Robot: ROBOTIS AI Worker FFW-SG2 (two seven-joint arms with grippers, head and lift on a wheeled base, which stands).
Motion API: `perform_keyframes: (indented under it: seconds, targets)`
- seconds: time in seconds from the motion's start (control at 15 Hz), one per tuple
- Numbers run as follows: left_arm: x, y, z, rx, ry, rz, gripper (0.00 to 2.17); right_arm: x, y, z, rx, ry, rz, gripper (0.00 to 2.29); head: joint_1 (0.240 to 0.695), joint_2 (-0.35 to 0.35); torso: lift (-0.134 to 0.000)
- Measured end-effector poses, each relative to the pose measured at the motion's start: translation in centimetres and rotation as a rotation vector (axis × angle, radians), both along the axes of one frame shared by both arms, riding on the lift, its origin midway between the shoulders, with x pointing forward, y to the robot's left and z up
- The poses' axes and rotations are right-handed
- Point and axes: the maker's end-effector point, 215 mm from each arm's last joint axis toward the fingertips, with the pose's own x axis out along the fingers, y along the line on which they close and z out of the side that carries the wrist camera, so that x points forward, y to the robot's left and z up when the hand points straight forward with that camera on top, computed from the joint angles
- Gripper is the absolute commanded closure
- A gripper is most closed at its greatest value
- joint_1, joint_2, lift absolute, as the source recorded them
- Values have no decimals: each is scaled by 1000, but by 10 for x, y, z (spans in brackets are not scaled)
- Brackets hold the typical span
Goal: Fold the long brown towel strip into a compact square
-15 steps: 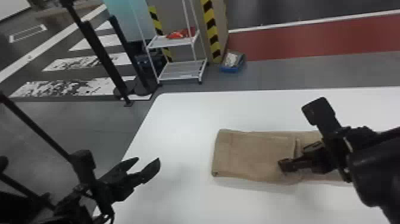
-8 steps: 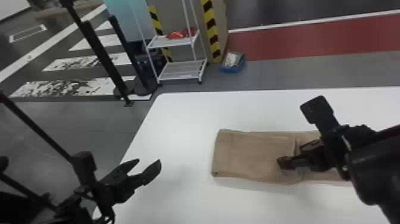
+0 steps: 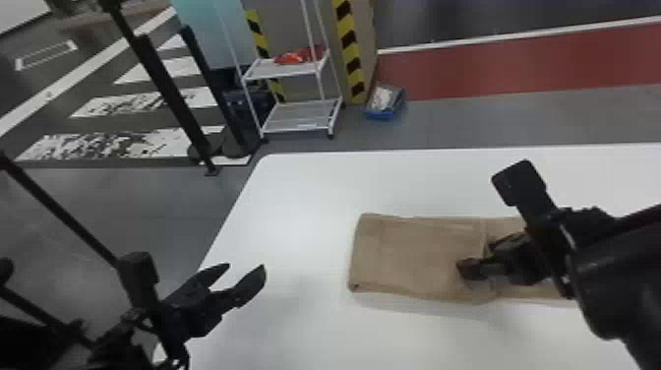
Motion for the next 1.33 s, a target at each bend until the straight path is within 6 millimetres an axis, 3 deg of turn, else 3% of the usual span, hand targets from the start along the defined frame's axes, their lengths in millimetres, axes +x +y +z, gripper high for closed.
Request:
perform_keyframes:
  seconds: [0.33, 0.67, 0.73, 1.13, 1.2, 1.27, 1.33]
  targets:
    - [0, -1, 0, 0, 1, -1, 83, 3, -1, 4, -1, -11, -6, 475, 695, 350, -125]
    - [0, -2, -1, -2, 2, -1, 83, 4, 0, 5, 1, -14, -5, 637, 695, 350, -125]
    - [0, -2, -2, -2, 3, -1, 83, 5, 0, 6, 1, -16, -4, 761, 695, 350, -125]
    - [0, -3, -4, -4, 4, -2, 83, 9, 0, 12, 3, -31, -6, 768, 695, 350, -125]
    - [0, -3, -4, -4, 4, -1, 83, 10, 1, 14, 7, -34, -7, 829, 695, 350, -125]
    - [0, -2, -4, -3, 3, 0, 83, 11, 1, 16, 11, -39, -7, 1146, 695, 350, -125]
    - [0, -2, -4, -2, 4, 0, 83, 11, 2, 18, 13, -41, -7, 1261, 695, 350, -125]
